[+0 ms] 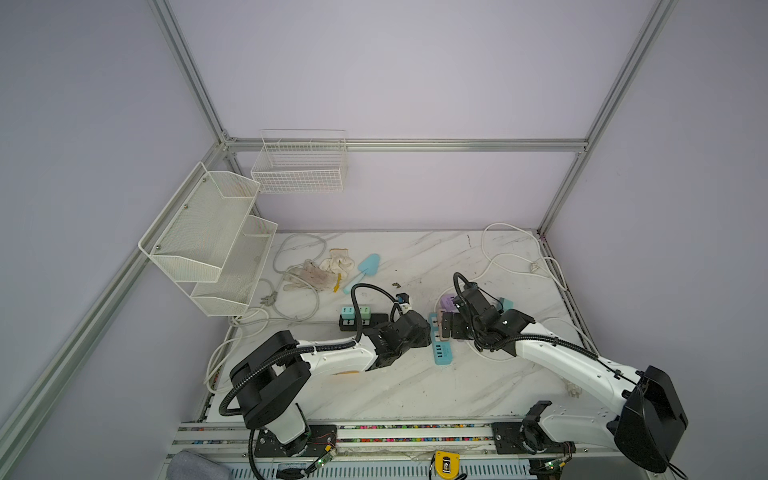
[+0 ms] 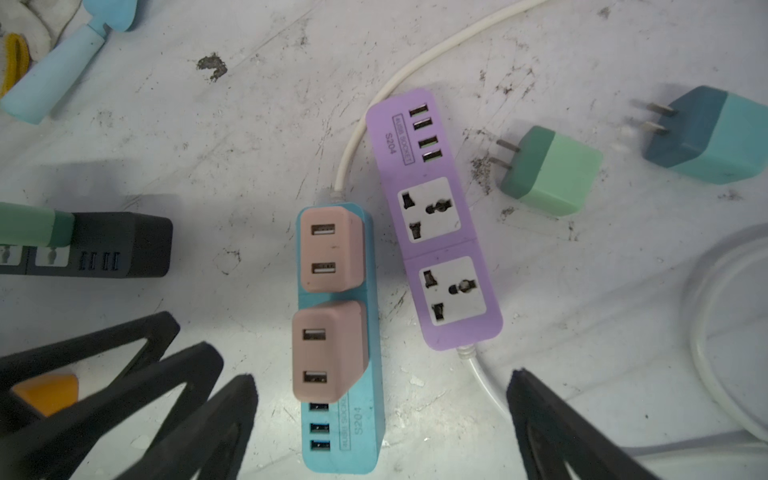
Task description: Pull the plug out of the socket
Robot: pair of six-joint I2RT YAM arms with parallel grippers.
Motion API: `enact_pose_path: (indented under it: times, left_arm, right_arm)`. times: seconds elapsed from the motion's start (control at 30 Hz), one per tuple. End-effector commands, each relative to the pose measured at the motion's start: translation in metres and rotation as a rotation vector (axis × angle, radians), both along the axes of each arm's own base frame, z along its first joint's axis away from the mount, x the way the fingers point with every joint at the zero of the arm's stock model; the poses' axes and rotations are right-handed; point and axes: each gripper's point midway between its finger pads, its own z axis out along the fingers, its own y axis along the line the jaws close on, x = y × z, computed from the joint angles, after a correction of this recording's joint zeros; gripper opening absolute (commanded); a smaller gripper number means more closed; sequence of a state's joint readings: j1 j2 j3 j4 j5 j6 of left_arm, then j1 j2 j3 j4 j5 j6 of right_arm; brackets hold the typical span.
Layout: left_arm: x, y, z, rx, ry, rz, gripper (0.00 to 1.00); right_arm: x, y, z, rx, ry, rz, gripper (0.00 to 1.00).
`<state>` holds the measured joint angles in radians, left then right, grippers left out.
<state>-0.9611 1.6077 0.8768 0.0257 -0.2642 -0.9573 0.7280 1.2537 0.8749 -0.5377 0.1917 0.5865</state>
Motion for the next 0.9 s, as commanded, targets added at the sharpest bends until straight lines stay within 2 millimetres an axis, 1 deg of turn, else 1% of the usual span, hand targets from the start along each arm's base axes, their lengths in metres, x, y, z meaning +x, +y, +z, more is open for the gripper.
enact_pose_path:
  times: [0.0, 0.1, 0.27, 0.33, 0.5, 0.6, 0.73, 0.77, 0.8, 0.87]
  left_arm:
    - [0.006, -0.012, 0.001, -0.076, -0.023, -0.046, 0.60]
    - [0.011, -0.018, -0.002, -0.085, -0.015, -0.053, 0.59]
    - [0.020, -0.019, -0.016, -0.092, 0.019, -0.026, 0.56]
    - [0.022, -0.022, -0.018, -0.113, 0.027, -0.034, 0.54]
    - [0.022, -0.032, -0.023, -0.137, 0.042, -0.078, 0.51]
    - [0.022, -0.035, -0.026, -0.138, 0.047, -0.089, 0.51]
    - [0.020, -0.039, -0.038, -0.135, 0.086, -0.105, 0.49]
    - [0.019, -0.040, -0.039, -0.143, 0.092, -0.109, 0.49]
    - [0.018, -0.041, -0.040, -0.145, 0.096, -0.112, 0.49]
    - [0.017, -0.040, -0.043, -0.142, 0.110, -0.106, 0.47]
  right_arm:
    - [-0.010, -0.002, -0.009, -0.012, 0.026, -0.033, 0.94]
    - [-0.013, 0.003, -0.014, -0.008, 0.035, -0.023, 0.92]
    - [-0.012, 0.006, -0.018, -0.005, 0.033, -0.006, 0.86]
    - [-0.012, 0.009, -0.021, -0.004, 0.034, 0.004, 0.84]
    - [-0.008, 0.016, -0.025, -0.004, 0.036, 0.033, 0.78]
    - [-0.005, 0.020, -0.026, -0.002, 0.031, 0.044, 0.75]
    - [-0.002, 0.023, -0.029, -0.008, 0.034, 0.050, 0.72]
    - [-0.001, 0.025, -0.029, -0.008, 0.035, 0.055, 0.71]
    - [-0.001, 0.026, -0.030, -0.007, 0.037, 0.060, 0.68]
    - [0.000, 0.027, -0.031, -0.008, 0.032, 0.059, 0.66]
